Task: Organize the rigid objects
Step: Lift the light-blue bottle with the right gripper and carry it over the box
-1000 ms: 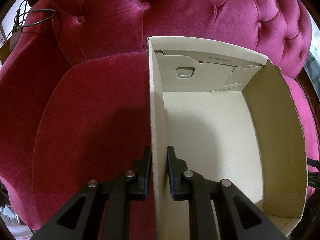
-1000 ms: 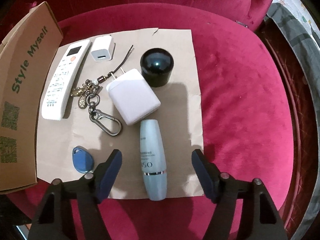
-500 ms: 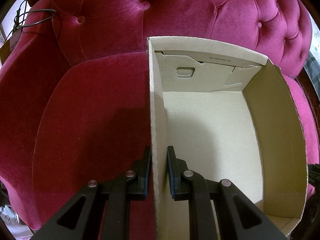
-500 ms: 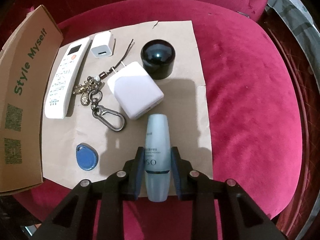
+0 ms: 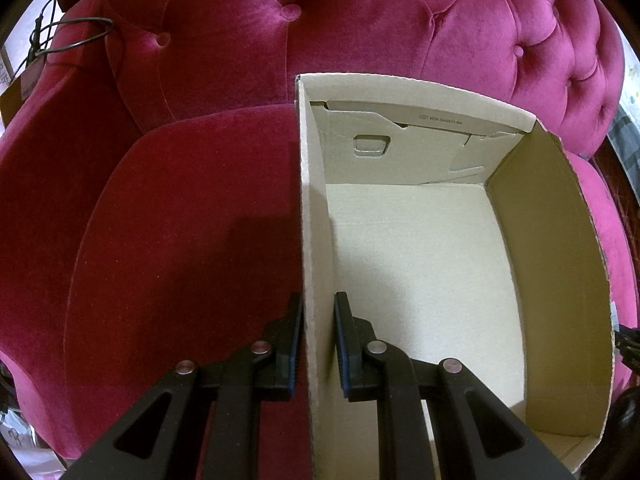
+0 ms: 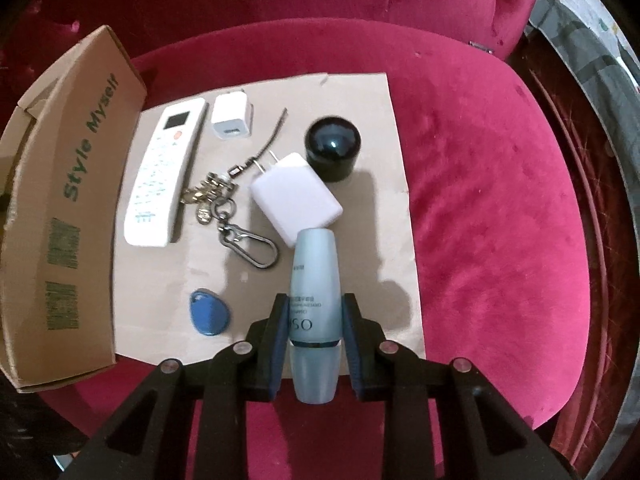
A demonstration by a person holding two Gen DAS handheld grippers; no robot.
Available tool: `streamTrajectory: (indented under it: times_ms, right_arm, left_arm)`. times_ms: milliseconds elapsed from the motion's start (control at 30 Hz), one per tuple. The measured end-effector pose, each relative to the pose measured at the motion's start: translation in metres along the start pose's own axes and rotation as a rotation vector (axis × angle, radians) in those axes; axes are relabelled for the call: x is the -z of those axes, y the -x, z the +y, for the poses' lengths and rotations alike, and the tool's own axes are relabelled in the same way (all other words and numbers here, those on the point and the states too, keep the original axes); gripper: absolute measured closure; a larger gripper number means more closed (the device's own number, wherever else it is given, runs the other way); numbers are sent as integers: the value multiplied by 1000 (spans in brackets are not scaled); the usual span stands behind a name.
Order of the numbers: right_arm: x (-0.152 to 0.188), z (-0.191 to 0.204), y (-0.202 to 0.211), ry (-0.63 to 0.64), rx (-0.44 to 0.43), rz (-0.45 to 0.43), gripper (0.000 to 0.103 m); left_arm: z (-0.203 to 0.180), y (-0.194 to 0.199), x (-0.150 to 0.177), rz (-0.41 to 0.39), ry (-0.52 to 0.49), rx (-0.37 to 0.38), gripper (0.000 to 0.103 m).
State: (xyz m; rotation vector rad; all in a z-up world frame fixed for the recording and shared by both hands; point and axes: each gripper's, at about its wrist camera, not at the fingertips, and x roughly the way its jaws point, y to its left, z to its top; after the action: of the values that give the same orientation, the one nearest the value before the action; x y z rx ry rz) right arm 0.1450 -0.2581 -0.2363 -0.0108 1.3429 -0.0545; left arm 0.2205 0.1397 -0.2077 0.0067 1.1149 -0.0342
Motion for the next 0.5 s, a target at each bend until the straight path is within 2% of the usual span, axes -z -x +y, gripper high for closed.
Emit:
streamTrajectory:
  times_ms: [500]
  right_arm:
    - [-19, 36, 46, 45, -2, -55, 76]
  left_arm:
    - [0, 1, 0, 0, -6, -3, 87]
